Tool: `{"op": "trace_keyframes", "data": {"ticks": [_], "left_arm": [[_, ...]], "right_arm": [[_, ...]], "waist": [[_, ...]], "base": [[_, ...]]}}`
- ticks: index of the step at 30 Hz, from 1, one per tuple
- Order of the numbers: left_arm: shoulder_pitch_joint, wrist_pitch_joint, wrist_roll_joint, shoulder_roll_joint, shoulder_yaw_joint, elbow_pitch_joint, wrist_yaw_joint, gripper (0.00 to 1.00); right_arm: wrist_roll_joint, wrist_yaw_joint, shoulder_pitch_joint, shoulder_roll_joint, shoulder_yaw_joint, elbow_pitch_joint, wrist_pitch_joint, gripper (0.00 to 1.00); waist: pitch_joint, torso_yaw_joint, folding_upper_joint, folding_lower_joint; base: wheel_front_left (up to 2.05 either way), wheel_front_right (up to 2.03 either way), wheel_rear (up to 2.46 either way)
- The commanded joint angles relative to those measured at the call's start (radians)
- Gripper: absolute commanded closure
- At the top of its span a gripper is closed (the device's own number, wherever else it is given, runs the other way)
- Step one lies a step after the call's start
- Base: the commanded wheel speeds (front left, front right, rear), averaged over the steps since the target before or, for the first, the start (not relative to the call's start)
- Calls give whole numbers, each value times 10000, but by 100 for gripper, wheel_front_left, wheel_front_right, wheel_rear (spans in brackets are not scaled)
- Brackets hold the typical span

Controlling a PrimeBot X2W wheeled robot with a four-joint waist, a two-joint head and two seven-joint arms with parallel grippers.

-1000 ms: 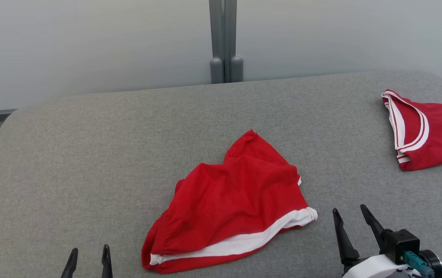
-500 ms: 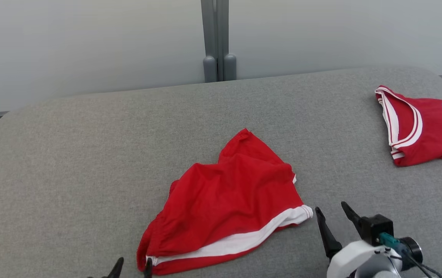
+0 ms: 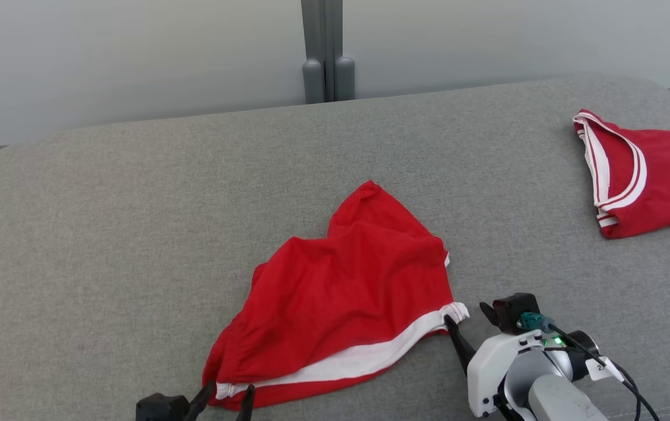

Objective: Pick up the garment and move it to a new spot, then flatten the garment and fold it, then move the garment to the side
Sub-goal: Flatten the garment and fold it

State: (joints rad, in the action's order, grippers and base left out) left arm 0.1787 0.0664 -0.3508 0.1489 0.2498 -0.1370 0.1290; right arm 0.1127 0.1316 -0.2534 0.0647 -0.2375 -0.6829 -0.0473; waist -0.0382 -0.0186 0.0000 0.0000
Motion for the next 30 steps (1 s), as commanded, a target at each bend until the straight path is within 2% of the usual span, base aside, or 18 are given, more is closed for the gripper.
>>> {"op": "trace_keyframes", "data": {"ticks": [1,9,10,11,12,13,14,16,17,22,26,30], "left_arm": [[-202,10,34,95,-5,-30,21,0],[-446,44,-110,180,42,-321,-1,1],[-502,71,-136,197,69,-370,-1,21],[-541,54,-165,203,75,-408,0,29],[-575,27,-182,218,91,-466,2,52],[-593,49,-207,241,122,-537,3,65],[-646,40,-222,278,178,-588,6,76],[-733,-47,-303,292,204,-689,9,87],[-760,-36,-339,311,245,-741,10,100],[-693,-126,-713,367,326,-796,18,100],[-446,-44,-1236,414,312,-502,22,100],[-139,33,-2123,360,238,291,24,100]], "right_arm": [[94,-20,-157,-18,-105,-125,-85,0],[346,-20,-627,-22,-513,-673,-409,1],[407,-20,-695,-22,-574,-755,-405,19],[431,-20,-739,-26,-625,-827,-386,32],[469,-20,-792,-33,-716,-920,-341,56],[517,-20,-833,-35,-766,-976,-347,67],[569,-20,-884,-28,-816,-1049,-384,86],[667,-20,-982,-21,-891,-1159,-429,95],[729,-20,-1006,-28,-990,-1178,-456,100],[1048,-20,-1082,147,-1196,-1118,-669,100],[1316,-20,-778,372,-884,-740,-980,100],[2564,-20,-229,234,-180,141,-1129,100]], "waist": [[-104,-6,0,0],[-436,-77,0,0],[-487,-80,0,0],[-525,-83,0,0],[-560,-84,0,0],[-584,-88,0,0],[-609,-91,0,0],[-640,-98,0,0],[-642,-100,0,0],[-524,-118,0,0],[-335,-149,0,0],[-115,-226,0,0]], "base": [[0,0,0],[0,0,0],[0,0,0],[0,0,0],[0,0,0],[0,0,0],[0,0,0],[0,0,0],[0,0,0],[0,0,0],[0,0,0],[0,0,0]]}}
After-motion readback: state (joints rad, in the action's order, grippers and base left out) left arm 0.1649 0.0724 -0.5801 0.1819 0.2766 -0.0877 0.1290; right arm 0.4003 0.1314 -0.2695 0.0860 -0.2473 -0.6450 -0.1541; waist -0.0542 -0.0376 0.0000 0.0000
